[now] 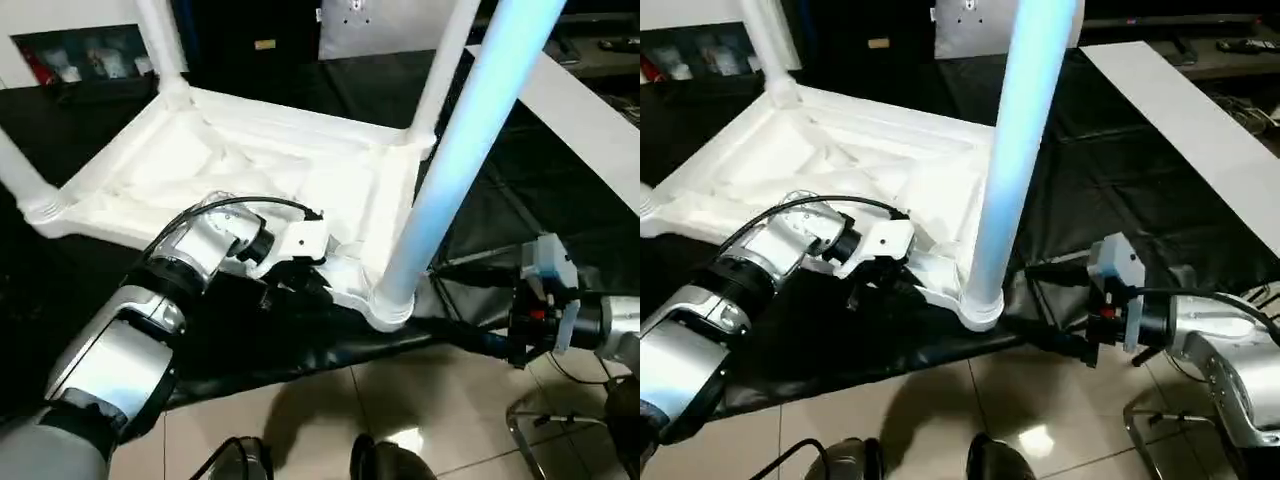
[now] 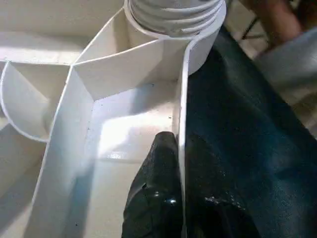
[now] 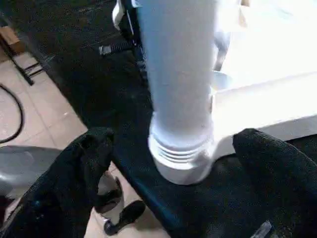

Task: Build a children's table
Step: Rotate table base, then rotate leg to tighten

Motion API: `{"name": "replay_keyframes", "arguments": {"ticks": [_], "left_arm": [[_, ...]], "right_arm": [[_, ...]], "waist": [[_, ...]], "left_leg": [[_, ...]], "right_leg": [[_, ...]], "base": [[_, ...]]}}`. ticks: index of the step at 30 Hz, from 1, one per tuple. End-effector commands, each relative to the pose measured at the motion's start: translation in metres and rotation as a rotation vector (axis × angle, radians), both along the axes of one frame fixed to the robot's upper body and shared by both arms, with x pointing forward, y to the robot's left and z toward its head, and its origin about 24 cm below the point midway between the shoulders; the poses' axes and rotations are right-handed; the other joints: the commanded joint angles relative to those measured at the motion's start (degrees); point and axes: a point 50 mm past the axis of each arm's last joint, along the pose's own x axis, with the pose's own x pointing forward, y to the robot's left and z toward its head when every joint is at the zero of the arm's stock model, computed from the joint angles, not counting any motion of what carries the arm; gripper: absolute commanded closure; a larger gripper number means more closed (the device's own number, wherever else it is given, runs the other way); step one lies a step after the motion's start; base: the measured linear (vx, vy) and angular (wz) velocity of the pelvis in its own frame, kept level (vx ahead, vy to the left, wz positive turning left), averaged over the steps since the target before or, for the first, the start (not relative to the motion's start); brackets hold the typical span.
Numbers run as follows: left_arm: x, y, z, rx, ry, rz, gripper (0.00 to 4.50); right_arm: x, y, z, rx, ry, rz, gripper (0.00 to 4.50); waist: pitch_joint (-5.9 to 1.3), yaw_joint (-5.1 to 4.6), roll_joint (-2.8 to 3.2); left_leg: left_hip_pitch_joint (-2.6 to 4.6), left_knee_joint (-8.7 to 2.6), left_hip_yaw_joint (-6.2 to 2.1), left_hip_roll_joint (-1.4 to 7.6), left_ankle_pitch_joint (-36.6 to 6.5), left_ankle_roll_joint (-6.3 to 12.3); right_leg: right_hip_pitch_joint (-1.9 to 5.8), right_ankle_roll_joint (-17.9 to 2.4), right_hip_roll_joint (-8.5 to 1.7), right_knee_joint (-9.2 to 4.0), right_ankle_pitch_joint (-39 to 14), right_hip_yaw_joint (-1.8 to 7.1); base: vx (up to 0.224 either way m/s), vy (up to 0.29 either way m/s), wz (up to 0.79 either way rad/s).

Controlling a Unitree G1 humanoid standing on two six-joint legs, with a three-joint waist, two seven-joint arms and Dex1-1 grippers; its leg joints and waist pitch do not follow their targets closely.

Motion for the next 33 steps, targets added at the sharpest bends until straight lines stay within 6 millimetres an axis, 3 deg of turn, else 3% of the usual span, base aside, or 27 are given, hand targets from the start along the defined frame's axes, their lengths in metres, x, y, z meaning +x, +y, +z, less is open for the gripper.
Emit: {"name": "replay_keyframes", "arguments": {"ticks": [1, 4, 7, 11, 16, 22, 25, 28, 29, 33], "left_arm": [[0.008, 0.012, -0.007, -0.033, -0.021, 0.233, 4.47], [0.006, 0.017, -0.013, -0.012, -0.008, 0.323, 4.47], [-0.001, 0.020, -0.017, -0.018, 0.010, 0.351, 4.47], [-0.010, 0.016, -0.015, -0.078, 0.026, 0.276, 4.47], [-0.031, 0.016, -0.012, -0.135, 0.048, 0.073, 4.47], [-0.034, 0.014, -0.008, -0.171, 0.027, 0.034, 4.47], [-0.035, 0.014, -0.005, -0.172, 0.036, 0.006, 4.50], [-0.037, 0.014, -0.004, -0.160, 0.047, -0.033, 4.50], [-0.038, 0.014, -0.003, -0.156, 0.048, -0.044, 4.50], [-0.040, 0.012, -0.003, -0.149, 0.053, -0.070, 4.50]], "right_arm": [[0.005, -0.002, 0.006, -0.016, -0.050, -0.039, 0.00], [0.011, -0.002, 0.006, -0.019, -0.060, -0.067, 0.00], [0.015, -0.002, 0.008, -0.021, -0.081, -0.086, 0.00], [0.017, 0.000, 0.009, -0.021, -0.094, -0.078, 0.00], [0.022, 0.005, 0.012, -0.038, -0.128, -0.037, 0.00], [0.026, 0.009, 0.011, -0.038, -0.130, 0.044, 0.00], [0.031, 0.016, 0.008, -0.010, -0.087, 0.152, 0.19], [0.037, 0.023, 0.004, -0.012, -0.063, 0.214, 0.54], [0.040, 0.026, 0.003, -0.016, -0.058, 0.233, 0.58], [0.049, 0.034, 0.000, -0.015, -0.054, 0.262, 0.92]], "waist": [[-4.94, 0.32, -0.78], [-4.77, -0.16, -1.00], [-4.79, -1.19, -1.09], [-4.76, -1.58, -1.05], [-5.13, -1.91, -0.71], [-4.74, -1.52, -0.42], [-4.27, -1.65, -0.75], [-4.44, -1.84, -0.73], [-4.36, -1.72, -0.66], [-4.29, -1.77, -0.71]], "left_leg": [[0.21, -3.32, -1.39, 1.83, -9.22, 5.36], [-0.19, -3.40, -1.49, 1.48, -8.34, 5.39], [-0.05, -3.38, -1.45, 1.57, -8.03, 5.72], [0.27, -3.42, -1.26, 1.51, -8.63, 6.72], [0.24, -3.67, -1.20, 2.00, -7.49, 7.65], [0.45, -3.83, -1.09, 2.21, -8.56, 7.75], [0.39, -4.00, -1.11, 2.22, -9.31, 7.75], [0.13, -4.02, -1.27, 2.18, -8.43, 7.82], [0.30, -4.01, -1.19, 2.30, -8.32, 7.81], [0.28, -4.03, -1.13, 2.48, -7.50, 8.02]], "right_leg": [[4.41, -8.60, -4.73, -5.34, -25.42, 2.25], [4.60, -6.10, -4.60, -5.80, -28.52, 2.01], [4.36, -6.71, -4.70, -5.93, -28.77, 2.06], [3.92, -5.79, -4.27, -6.19, -30.09, 2.10], [3.90, -7.98, -4.49, -5.08, -23.90, 2.51], [3.55, -7.96, -4.49, -5.43, -25.44, 2.50], [3.40, -7.93, -4.60, -5.53, -26.25, 2.57], [3.71, -8.11, -4.74, -5.27, -25.89, 2.52], [3.50, -8.08, -4.72, -5.34, -25.56, 2.66], [3.41, -9.73, -4.75, -4.83, -22.66, 2.74]], "base": [[0.000, 0.000, 0.00], [0.000, 0.000, 0.00], [0.000, 0.000, 0.00], [0.000, 0.000, 0.00], [0.000, 0.000, 0.00], [0.000, 0.000, 0.00], [0.000, 0.000, 0.00], [0.000, 0.000, 0.00], [0.000, 0.000, 0.00], [0.000, 0.000, 0.00]]}}
